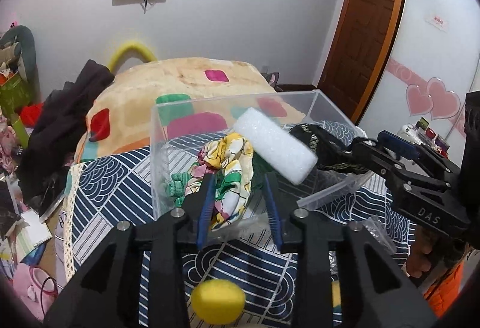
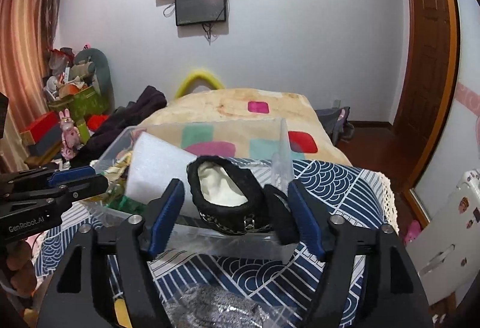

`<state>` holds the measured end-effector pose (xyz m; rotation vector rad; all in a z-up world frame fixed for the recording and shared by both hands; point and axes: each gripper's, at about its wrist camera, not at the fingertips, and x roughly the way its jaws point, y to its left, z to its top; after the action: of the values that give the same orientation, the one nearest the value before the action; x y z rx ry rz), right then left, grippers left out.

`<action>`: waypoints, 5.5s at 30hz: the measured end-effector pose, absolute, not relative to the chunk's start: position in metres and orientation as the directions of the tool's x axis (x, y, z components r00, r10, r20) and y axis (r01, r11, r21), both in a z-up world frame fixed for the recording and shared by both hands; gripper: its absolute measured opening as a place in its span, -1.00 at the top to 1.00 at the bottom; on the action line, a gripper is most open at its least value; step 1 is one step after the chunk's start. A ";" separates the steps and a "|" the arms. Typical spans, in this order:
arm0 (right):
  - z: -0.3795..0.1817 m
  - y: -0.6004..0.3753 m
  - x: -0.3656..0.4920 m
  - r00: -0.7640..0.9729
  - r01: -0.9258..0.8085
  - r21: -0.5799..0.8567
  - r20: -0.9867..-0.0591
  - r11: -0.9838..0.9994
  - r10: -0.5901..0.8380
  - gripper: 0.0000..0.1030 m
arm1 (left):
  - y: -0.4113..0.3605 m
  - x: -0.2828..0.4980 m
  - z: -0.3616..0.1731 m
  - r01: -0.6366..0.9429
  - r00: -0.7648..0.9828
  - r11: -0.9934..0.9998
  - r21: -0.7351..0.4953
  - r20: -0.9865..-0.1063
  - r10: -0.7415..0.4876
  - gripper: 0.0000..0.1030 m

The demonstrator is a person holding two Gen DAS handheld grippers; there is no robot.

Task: Organize soft objects
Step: 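Carry the floral cloth and black mask over the clear box and release both, then grasp the plastic bag with the right tool while the left tool grasps the yellow ball, then carry the plastic bag and yellow ball over the clear box and release both, then grasp the yellow-green sponge with the right tool while the left tool grasps the white cloth bag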

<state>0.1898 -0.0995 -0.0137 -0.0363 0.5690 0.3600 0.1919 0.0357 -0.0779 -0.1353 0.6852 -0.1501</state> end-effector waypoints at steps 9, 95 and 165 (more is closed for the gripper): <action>0.003 -0.105 0.164 0.816 -0.356 0.048 -0.471 0.933 0.336 -0.62 | 0.037 0.164 -0.053 0.093 0.808 0.983 -0.161 -0.565 -0.169 -0.20; -0.005 -0.086 0.183 0.791 -0.398 0.080 -0.475 0.914 0.386 0.33 | 0.050 0.159 -0.043 0.014 0.853 0.997 -0.081 -0.519 -0.054 0.13; -0.090 -0.073 0.113 0.544 -0.524 0.105 -0.722 0.845 0.427 -0.20 | 0.031 0.057 -0.166 0.005 0.646 0.988 -0.155 -0.753 -0.121 -0.55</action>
<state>0.1125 -0.0726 -0.0900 -0.1291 0.8196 0.5662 0.0568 0.0308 -0.1664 -0.1432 0.8660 -0.0724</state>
